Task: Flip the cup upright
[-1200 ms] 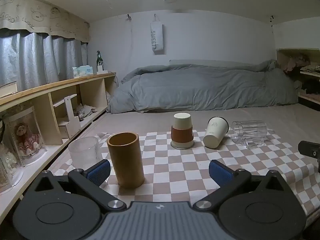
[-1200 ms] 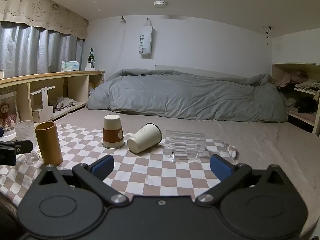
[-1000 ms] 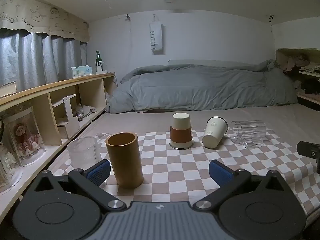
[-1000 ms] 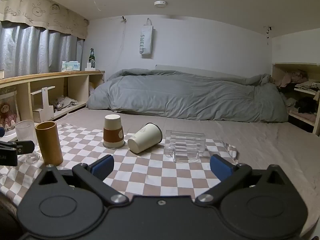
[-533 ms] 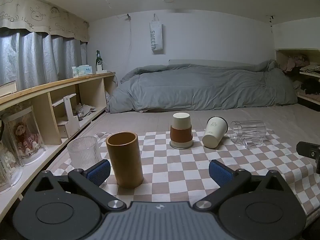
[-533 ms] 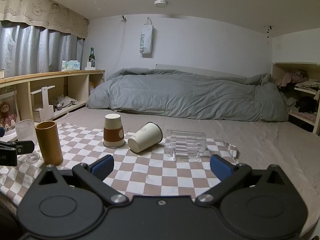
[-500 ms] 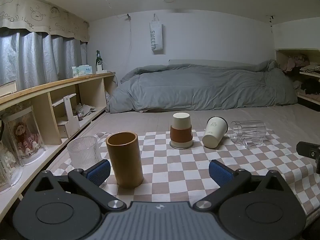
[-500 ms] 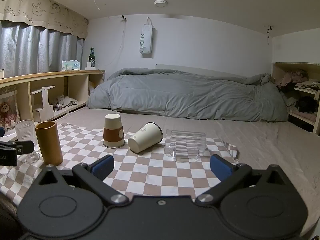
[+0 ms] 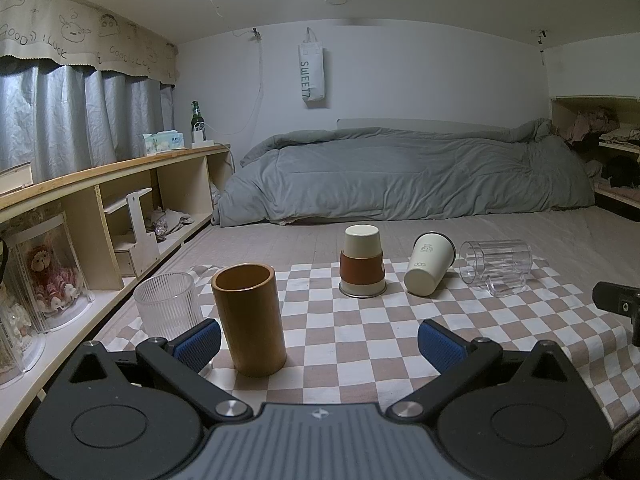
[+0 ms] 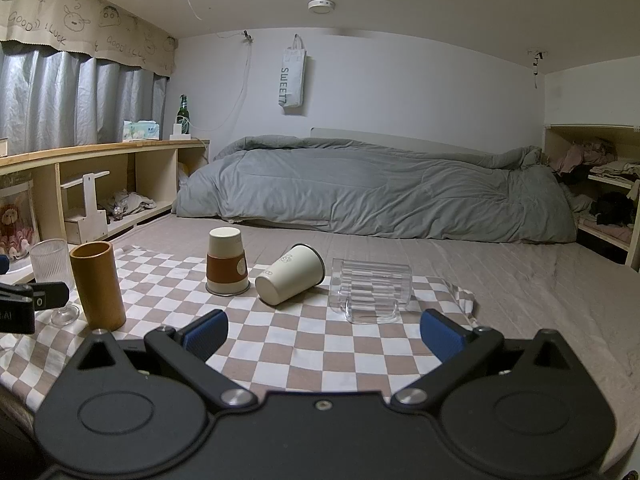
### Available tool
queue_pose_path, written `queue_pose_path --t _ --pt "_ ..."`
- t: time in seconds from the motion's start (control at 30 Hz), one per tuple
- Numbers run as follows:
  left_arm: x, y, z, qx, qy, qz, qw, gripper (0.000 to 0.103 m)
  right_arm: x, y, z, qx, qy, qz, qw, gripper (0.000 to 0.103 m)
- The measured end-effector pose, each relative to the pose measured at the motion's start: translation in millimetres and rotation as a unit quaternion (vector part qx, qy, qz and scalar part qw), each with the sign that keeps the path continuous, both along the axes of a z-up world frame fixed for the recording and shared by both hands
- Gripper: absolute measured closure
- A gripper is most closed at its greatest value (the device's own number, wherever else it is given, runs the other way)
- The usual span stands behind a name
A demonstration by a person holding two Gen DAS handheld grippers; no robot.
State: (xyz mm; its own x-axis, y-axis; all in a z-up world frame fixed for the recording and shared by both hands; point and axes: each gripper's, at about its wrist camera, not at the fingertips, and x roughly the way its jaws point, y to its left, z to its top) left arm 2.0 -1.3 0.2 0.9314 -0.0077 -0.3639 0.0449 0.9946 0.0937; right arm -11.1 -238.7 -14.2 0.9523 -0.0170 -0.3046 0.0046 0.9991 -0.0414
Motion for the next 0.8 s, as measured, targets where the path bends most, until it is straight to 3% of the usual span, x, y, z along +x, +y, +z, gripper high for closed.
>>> queue_pose_path --t 0.8 --pt "-2.5 -0.2 -2.1 0.001 0.001 0.002 1.0 0.0 -0.5 0.7 0.2 0.0 0.001 0.0 1.0 0.0"
